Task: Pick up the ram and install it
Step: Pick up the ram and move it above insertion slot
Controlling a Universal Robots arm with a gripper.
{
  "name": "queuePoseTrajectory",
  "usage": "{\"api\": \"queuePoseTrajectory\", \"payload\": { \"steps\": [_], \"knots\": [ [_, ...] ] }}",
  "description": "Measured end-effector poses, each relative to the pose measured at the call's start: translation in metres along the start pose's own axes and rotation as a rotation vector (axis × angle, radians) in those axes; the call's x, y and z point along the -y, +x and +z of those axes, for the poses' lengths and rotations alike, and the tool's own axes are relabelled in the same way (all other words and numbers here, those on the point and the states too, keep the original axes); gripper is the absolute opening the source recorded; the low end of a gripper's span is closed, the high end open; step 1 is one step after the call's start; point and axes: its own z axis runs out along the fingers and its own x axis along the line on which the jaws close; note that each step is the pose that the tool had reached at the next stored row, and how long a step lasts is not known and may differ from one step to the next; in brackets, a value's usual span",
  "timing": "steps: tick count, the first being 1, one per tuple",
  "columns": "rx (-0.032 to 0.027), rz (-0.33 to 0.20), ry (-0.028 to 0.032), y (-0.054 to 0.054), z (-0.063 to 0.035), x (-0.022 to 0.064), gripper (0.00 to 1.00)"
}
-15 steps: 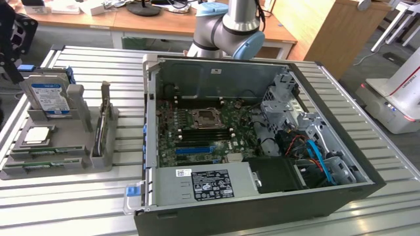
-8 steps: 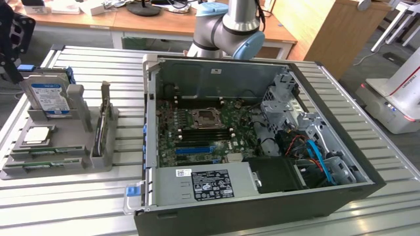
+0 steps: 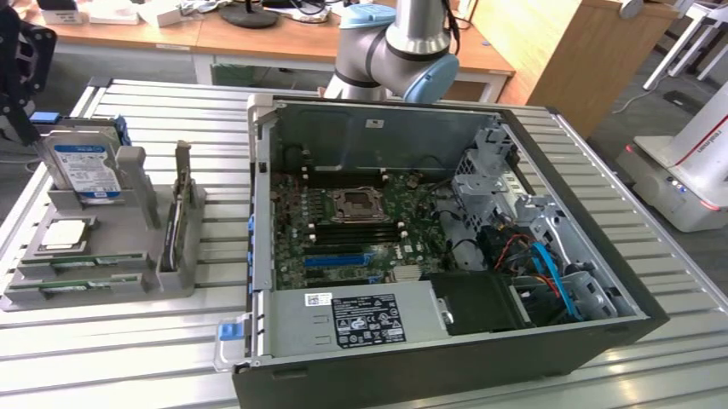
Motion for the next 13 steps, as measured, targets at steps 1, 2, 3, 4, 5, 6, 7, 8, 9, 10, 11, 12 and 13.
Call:
{"api": "queuePoseTrajectory", "payload": {
  "steps": [1, 2, 3, 4, 5, 6, 7, 8, 9, 10, 11, 12, 13],
  "knots": [
    [-0.0006, -0.012, -0.0003, 0.0, 0.0, 0.0, 0.11],
    [-0.0011, -0.023, -0.0005, 0.0, 0.0, 0.0, 0.11],
    [-0.0016, -0.034, -0.0006, 0.0, 0.0, 0.0, 0.11],
    [-0.0021, -0.043, -0.0008, 0.0, 0.0, 0.0, 0.11],
    [-0.0026, -0.053, -0.001, 0.0, 0.0, -0.0001, 0.11],
    [-0.0031, -0.063, -0.0012, 0.0, 0.0, 0.0, 0.11],
    [-0.0037, -0.074, -0.0015, 0.0, 0.0, 0.0, 0.11],
    [-0.0042, -0.084, -0.0017, 0.0, 0.0, 0.0, 0.11],
    [-0.0047, -0.094, -0.0018, 0.0, 0.0, 0.0, 0.11],
    [-0.0052, -0.104, -0.0021, 0.0, 0.0, 0.0, 0.11],
    [-0.0057, -0.114, -0.0023, 0.0, 0.0, 0.0, 0.11],
    [-0.0062, -0.124, -0.0025, 0.0, 0.0, 0.0, 0.11],
    [-0.0066, -0.134, -0.0026, 0.0, 0.0, -0.0001, 0.11]
  ]
}}
